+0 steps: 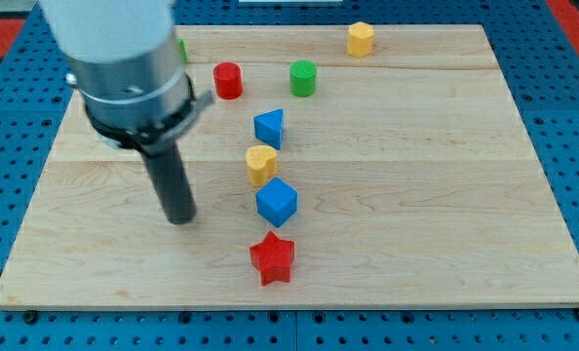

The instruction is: Place your arm at the bottom of the green star

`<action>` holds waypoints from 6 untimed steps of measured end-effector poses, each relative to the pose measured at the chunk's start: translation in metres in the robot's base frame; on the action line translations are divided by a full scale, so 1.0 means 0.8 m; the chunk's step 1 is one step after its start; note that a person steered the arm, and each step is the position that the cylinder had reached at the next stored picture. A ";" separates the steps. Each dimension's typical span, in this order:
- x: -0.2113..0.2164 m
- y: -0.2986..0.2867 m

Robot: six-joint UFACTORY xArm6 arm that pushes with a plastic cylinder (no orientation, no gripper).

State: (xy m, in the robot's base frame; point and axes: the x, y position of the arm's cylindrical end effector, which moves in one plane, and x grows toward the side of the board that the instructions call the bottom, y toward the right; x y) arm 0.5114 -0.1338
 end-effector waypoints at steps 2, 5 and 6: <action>-0.105 -0.046; -0.189 -0.068; -0.190 -0.059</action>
